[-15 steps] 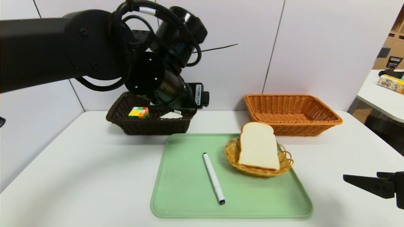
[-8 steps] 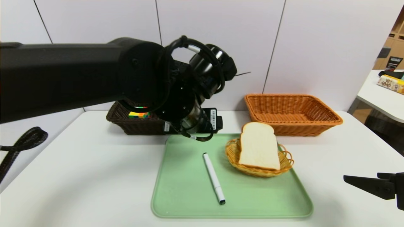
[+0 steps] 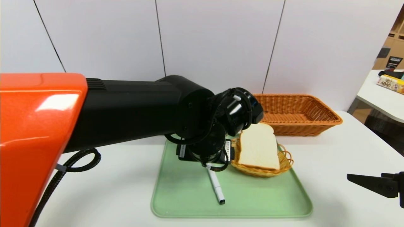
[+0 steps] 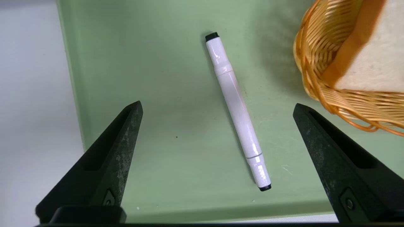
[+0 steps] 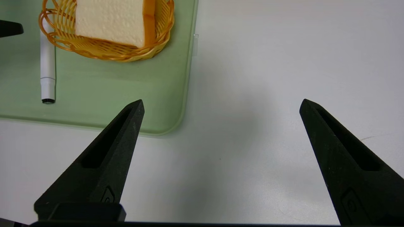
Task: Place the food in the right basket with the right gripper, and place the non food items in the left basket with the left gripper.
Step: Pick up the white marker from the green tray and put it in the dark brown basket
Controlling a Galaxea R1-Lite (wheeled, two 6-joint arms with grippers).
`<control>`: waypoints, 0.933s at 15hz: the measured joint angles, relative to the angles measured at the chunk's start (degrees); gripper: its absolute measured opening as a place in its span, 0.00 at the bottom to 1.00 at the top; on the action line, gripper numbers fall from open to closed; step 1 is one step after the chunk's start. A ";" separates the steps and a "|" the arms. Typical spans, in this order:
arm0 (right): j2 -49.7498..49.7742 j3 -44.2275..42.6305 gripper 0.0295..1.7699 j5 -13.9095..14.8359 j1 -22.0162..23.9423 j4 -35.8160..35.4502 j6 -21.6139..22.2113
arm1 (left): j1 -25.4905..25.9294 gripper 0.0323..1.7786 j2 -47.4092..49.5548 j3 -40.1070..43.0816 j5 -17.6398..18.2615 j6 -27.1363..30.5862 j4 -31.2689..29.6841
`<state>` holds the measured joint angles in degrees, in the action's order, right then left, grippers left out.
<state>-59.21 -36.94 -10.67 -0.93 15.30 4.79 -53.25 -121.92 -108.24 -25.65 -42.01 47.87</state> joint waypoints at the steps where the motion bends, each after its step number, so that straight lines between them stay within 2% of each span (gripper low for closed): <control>1: 0.00 0.06 0.96 0.00 0.09 -0.01 0.00 | -0.17 0.95 -0.77 0.06 0.07 -0.73 0.00; 14: -0.02 0.32 0.96 -0.02 0.16 -0.01 -0.02 | -0.55 0.95 -6.72 0.11 1.32 -4.51 0.02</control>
<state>-59.23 -36.62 -10.69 -0.77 15.29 4.77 -53.80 -128.64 -108.13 -24.33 -46.52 47.90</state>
